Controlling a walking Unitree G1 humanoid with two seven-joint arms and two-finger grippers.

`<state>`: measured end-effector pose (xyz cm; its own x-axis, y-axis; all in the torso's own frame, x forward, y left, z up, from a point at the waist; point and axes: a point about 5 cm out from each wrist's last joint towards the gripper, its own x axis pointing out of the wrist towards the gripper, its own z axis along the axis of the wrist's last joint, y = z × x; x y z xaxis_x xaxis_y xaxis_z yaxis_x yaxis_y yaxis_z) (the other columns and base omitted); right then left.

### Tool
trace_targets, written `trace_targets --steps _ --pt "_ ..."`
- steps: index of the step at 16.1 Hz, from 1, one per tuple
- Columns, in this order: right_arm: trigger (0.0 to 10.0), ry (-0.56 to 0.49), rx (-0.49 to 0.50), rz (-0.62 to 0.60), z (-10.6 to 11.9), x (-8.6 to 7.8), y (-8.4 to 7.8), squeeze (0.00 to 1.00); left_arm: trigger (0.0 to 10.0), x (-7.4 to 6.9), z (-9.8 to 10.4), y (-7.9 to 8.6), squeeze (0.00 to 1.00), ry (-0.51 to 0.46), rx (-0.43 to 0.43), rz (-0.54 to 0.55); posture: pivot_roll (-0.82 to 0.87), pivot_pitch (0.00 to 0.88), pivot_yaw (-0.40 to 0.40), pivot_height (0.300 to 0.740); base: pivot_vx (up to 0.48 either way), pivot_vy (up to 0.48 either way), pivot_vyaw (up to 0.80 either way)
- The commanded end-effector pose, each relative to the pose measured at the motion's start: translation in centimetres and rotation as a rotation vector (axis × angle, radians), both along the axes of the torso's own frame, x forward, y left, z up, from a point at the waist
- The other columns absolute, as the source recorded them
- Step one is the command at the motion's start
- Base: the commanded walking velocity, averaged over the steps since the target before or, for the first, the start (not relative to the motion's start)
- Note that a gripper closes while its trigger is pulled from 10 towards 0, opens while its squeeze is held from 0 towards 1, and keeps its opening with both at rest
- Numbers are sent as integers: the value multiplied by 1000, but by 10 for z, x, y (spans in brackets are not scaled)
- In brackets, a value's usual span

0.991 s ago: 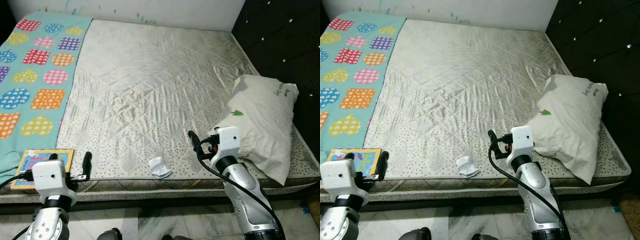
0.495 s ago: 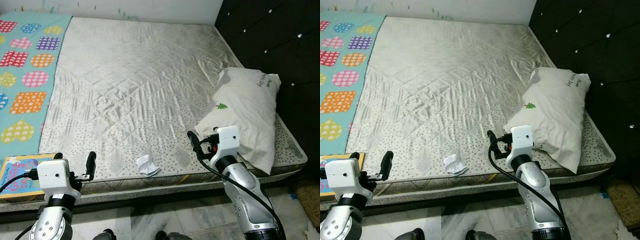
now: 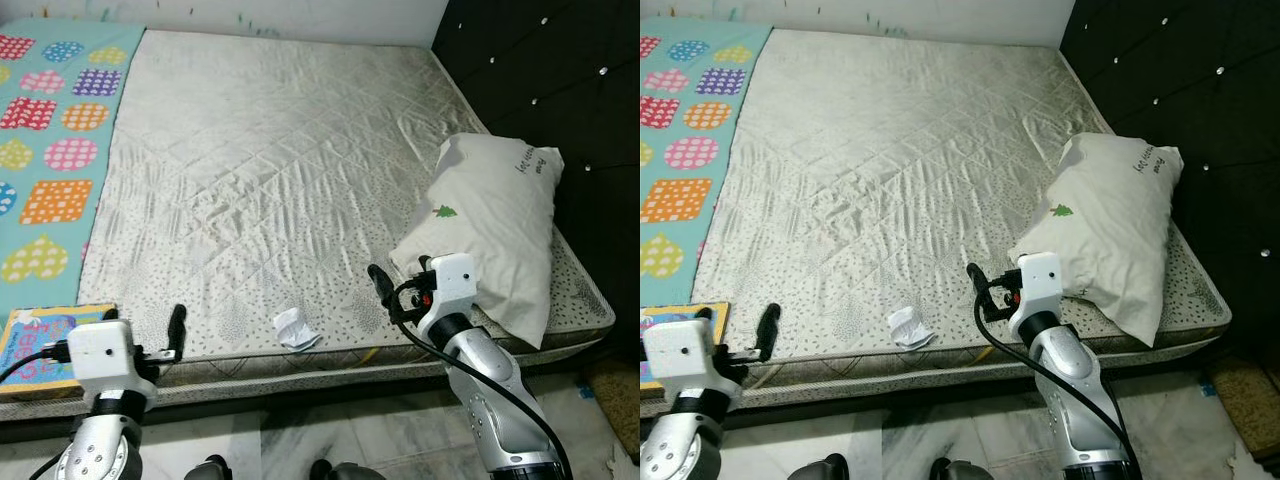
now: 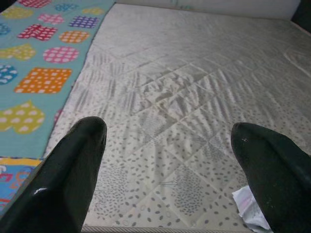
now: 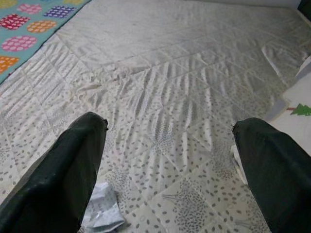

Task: Clean up the room

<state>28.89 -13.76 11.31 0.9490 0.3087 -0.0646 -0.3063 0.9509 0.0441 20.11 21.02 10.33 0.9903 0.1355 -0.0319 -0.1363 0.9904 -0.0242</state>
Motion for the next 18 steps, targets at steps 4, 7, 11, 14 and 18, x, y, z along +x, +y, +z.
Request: trace_targets --steps 4,7,11,14,18 --pt "10000 11 6 3 1 -2 -3 0 10000 -3 -2 2 0 23 -12 22 -2 211 -135 652 0 0 0" --pt "10000 1 13 6 3 -3 -3 0 10000 -2 -3 4 0 27 -10 30 -6 213 -133 618 0 0 0" --pt "10000 -7 -32 33 4 -3 -10 0 10000 -2 -3 9 0 29 -11 84 -9 215 -135 618 0 0 0" --pt "10000 -3 -66 28 3 -1 -26 0 10000 -1 -2 11 0 28 -18 93 -11 214 -135 618 0 0 0" --pt "10000 10 -73 61 2 -2 -29 0 10000 -2 -1 12 0 25 -13 118 -9 214 -132 618 0 0 0"
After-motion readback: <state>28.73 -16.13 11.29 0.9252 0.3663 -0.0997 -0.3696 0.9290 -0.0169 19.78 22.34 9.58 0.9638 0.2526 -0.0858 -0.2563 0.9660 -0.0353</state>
